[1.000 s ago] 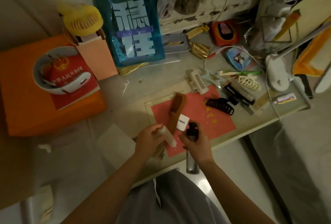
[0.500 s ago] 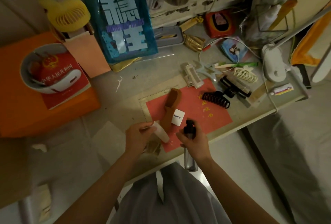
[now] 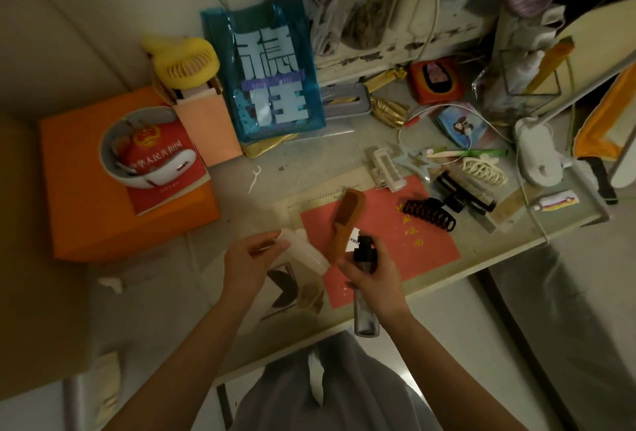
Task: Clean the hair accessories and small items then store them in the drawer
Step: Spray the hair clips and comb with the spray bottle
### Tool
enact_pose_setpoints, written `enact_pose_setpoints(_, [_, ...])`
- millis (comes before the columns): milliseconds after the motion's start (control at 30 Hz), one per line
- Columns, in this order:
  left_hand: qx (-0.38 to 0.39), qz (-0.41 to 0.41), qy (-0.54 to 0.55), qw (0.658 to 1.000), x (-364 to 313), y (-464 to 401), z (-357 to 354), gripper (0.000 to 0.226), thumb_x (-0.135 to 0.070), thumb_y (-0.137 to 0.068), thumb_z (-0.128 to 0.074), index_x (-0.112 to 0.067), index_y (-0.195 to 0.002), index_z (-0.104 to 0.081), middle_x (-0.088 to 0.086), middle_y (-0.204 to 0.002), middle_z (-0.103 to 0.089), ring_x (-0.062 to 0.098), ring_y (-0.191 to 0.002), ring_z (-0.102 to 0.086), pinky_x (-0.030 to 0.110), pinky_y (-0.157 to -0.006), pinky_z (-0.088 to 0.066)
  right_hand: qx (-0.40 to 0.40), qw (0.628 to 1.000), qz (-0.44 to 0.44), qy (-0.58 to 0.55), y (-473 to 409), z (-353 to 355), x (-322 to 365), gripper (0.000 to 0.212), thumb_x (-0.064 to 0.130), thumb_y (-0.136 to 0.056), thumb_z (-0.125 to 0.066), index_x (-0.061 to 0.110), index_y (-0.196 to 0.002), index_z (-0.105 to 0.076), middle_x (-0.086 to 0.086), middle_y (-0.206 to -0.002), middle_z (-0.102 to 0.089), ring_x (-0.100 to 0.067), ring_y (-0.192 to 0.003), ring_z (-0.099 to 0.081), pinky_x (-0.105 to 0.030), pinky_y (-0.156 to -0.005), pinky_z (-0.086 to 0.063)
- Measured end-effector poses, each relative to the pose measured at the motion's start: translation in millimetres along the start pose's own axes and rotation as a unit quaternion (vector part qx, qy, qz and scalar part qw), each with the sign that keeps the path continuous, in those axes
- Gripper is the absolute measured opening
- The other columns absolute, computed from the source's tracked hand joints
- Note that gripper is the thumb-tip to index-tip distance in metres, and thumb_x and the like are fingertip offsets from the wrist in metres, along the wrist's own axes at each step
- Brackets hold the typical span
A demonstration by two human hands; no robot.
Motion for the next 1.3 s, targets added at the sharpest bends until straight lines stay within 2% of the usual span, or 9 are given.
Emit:
enact_pose_setpoints(133, [-0.019, -0.05, 0.047, 0.997, -31.5, 4.9, 20.7, 0.017, -0.014, -0.082, -0.069, -0.022, -0.097, -0.071, -0.006, -0.095, -0.071, 0.012, -0.091, -0.066, 0.03, -0.083, -0.052, 0.009, 0.999, 0.033, -0.013, -0.6, -8.4, 27.3, 0.048, 0.023, -0.076, -0.079, 0.029, -0.117, -0.054, 0.003, -0.096, -0.068, -0.019, -0.083, -0.068, -0.049, -0.069, -0.058])
enact_pose_setpoints(233, [-0.029, -0.065, 0.1, 0.992, -53.4, 10.3, 31.7, 0.02, -0.008, -0.083, -0.067, -0.015, -0.102, -0.071, -0.002, -0.091, -0.072, 0.016, -0.089, -0.067, 0.03, -0.079, -0.053, 0.023, 0.998, 0.05, -0.033, -0.8, -16.2, 53.1, 0.056, 0.029, -0.073, -0.08, 0.03, -0.121, -0.053, 0.009, -0.1, -0.067, -0.014, -0.091, -0.067, -0.043, -0.078, -0.058])
enact_pose_setpoints(300, [-0.03, -0.08, 0.128, 0.988, -68.6, 13.8, 36.2, 0.02, -0.007, -0.084, -0.066, -0.019, -0.099, -0.071, -0.003, -0.09, -0.074, 0.015, -0.089, -0.068, 0.028, -0.077, -0.054, 0.034, 0.996, 0.062, -0.053, -1.2, -20.1, 71.8, 0.057, 0.031, -0.071, -0.081, 0.031, -0.12, -0.053, 0.005, -0.095, -0.067, -0.023, -0.086, -0.067, -0.043, -0.076, -0.056])
enact_pose_setpoints(367, [-0.039, -0.082, 0.158, 0.983, -81.0, 16.7, 40.9, 0.022, -0.006, -0.083, -0.067, -0.024, -0.095, -0.071, -0.005, -0.091, -0.074, 0.014, -0.092, -0.068, 0.029, -0.079, -0.053, 0.045, 0.993, 0.069, -0.084, -1.8, -22.7, 90.1, 0.05, 0.022, -0.074, -0.08, 0.03, -0.116, -0.054, -0.003, -0.093, -0.065, -0.028, -0.075, -0.066, -0.04, -0.067, -0.057])
enact_pose_setpoints(467, [-0.053, -0.098, 0.171, 0.979, -102.4, 19.9, 48.4, 0.019, -0.01, -0.083, -0.067, -0.024, -0.095, -0.072, -0.004, -0.094, -0.074, 0.014, -0.094, -0.067, 0.034, -0.086, -0.053, 0.049, 0.988, 0.081, -0.123, 0.4, -24.7, 121.0, 0.05, 0.007, -0.078, -0.075, 0.022, -0.121, -0.053, -0.004, -0.092, -0.064, -0.017, -0.072, -0.066, -0.034, -0.063, -0.059])
enact_pose_setpoints(600, [-0.052, -0.142, 0.183, 0.971, -137.7, 27.4, 60.7, 0.023, -0.009, -0.084, -0.065, -0.028, -0.095, -0.07, -0.01, -0.096, -0.073, 0.009, -0.095, -0.067, 0.024, -0.079, -0.053, 0.047, 0.982, 0.123, -0.132, 4.3, -22.5, 160.7, 0.05, 0.002, -0.079, -0.073, 0.018, -0.122, -0.053, -0.001, -0.09, -0.063, -0.007, -0.073, -0.067, -0.028, -0.063, -0.058])
enact_pose_setpoints(833, [-0.055, -0.249, 0.115, 0.96, -204.9, 37.2, 85.6, 0.041, -0.01, -0.081, -0.066, -0.024, -0.119, -0.062, -0.006, -0.104, -0.071, 0.006, -0.1, -0.066, 0.029, -0.084, -0.053, 0.064, 0.97, 0.191, -0.138, 6.5, -18.7, 226.0, 0.048, 0.004, -0.08, -0.072, 0.024, -0.119, -0.053, -0.006, -0.099, -0.063, -0.011, -0.081, -0.068, -0.025, -0.061, -0.056])
enact_pose_setpoints(1100, [-0.118, -0.368, -0.076, 0.919, -289.2, 53.8, 117.5, 0.036, -0.018, -0.088, -0.063, -0.038, -0.117, -0.057, -0.016, -0.113, -0.062, 0.0, -0.102, -0.06, 0.011, -0.076, -0.052, 0.063, 0.939, 0.299, -0.158, 17.0, -10.0, 319.8, 0.046, -0.002, -0.081, -0.068, 0.019, -0.118, -0.052, -0.002, -0.094, -0.063, -0.003, -0.076, -0.067, -0.021, -0.058, -0.055])
enact_pose_setpoints(1300, [-0.09, -0.438, -0.005, 0.894, -344.5, 80.2, 131.9, 0.034, -0.008, -0.083, -0.068, -0.034, -0.102, -0.059, -0.006, -0.105, -0.066, -0.005, -0.095, -0.064, 0.012, -0.063, -0.053, 0.065, 0.914, 0.359, -0.179, 27.7, -4.2, 376.9, 0.041, 0.001, -0.081, -0.069, 0.026, -0.11, -0.055, -0.01, -0.102, -0.063, -0.01, -0.084, -0.068, -0.025, -0.061, -0.057])
Point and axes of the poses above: each hand's wrist, its own y-axis away from the middle knuckle, its own z-axis out of the back of the hand, x = y × z, the point moved 10 cm from there along -y, towards the middle knuckle
